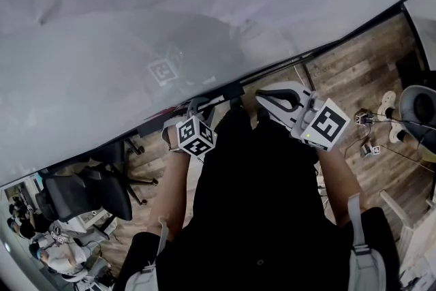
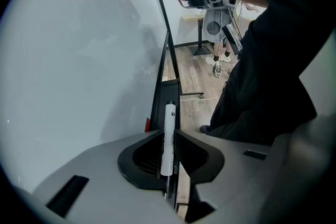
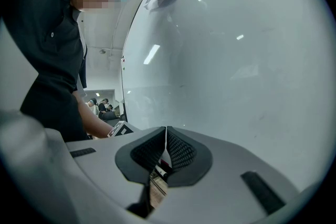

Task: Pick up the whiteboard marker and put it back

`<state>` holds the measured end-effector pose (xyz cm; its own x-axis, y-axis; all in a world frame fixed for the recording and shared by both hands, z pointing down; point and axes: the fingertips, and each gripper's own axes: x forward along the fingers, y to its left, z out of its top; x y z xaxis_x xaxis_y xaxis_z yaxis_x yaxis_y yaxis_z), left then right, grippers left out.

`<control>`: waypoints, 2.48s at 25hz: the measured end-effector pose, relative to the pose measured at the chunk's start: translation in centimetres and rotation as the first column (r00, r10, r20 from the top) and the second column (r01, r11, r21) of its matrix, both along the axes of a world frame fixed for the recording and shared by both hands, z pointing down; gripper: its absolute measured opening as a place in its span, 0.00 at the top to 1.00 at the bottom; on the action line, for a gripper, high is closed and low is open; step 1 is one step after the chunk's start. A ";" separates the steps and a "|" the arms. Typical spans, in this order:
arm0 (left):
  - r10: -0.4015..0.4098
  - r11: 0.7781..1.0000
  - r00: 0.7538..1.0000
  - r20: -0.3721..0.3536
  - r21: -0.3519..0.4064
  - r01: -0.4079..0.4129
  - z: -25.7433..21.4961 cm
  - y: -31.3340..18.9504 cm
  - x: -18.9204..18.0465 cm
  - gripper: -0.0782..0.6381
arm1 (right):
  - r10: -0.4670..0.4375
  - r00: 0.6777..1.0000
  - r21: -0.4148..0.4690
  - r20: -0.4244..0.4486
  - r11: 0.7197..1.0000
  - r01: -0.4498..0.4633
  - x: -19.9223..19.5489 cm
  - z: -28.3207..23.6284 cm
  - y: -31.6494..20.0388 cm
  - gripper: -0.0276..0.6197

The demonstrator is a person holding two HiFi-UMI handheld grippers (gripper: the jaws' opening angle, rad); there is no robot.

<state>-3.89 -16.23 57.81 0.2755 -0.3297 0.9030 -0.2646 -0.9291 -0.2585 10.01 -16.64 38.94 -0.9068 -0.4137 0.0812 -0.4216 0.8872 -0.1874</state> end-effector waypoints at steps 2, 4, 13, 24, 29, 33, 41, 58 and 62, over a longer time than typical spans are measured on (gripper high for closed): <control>-0.006 1.000 1.000 0.007 -0.010 0.006 0.2 0.0 -0.3 0.79 | 0.002 1.000 0.002 0.006 1.000 -0.002 -0.1 -0.1 0.0 0.93; -0.010 1.000 1.000 0.012 -0.015 0.011 0.5 -0.1 -0.5 0.78 | 0.005 1.000 0.002 0.016 1.000 -0.005 -0.2 0.0 -0.1 0.93; -0.023 0.999 1.000 -0.006 -0.030 0.023 0.1 0.1 0.2 0.75 | -0.007 1.000 -0.002 0.002 1.000 0.007 0.2 0.8 0.5 0.93; -0.108 0.991 0.956 -0.272 0.045 0.124 -5.9 -0.2 1.4 0.80 | -0.033 0.999 0.025 -0.021 0.999 0.033 0.0 -0.3 -0.5 0.93; -0.119 0.977 0.872 -0.475 0.102 0.189 -10.7 0.0 2.1 0.87 | -0.054 0.998 0.062 -0.029 0.997 0.055 -0.5 -1.3 -1.4 0.93; -0.135 0.958 0.743 -0.656 0.107 0.268 -15.0 0.4 2.1 0.87 | -0.079 0.996 0.089 -0.047 0.993 0.083 -0.7 -2.1 -1.3 0.93; -0.103 0.915 0.490 -0.865 0.111 0.388 -22.8 1.5 0.5 0.87 | -0.152 0.988 0.118 -0.031 0.981 0.155 -1.2 -4.7 -0.2 0.93; -0.028 0.974 0.299 -0.954 0.041 0.222 -26.6 7.6 -2.5 0.88 | -0.264 0.962 0.136 -0.068 0.953 0.271 -7.2 -6.8 5.5 0.93; 0.010 0.980 0.287 -0.958 0.067 0.189 -27.4 9.8 -5.6 0.88 | -0.267 0.961 0.113 -0.075 0.955 0.274 -11.0 -7.1 7.8 0.93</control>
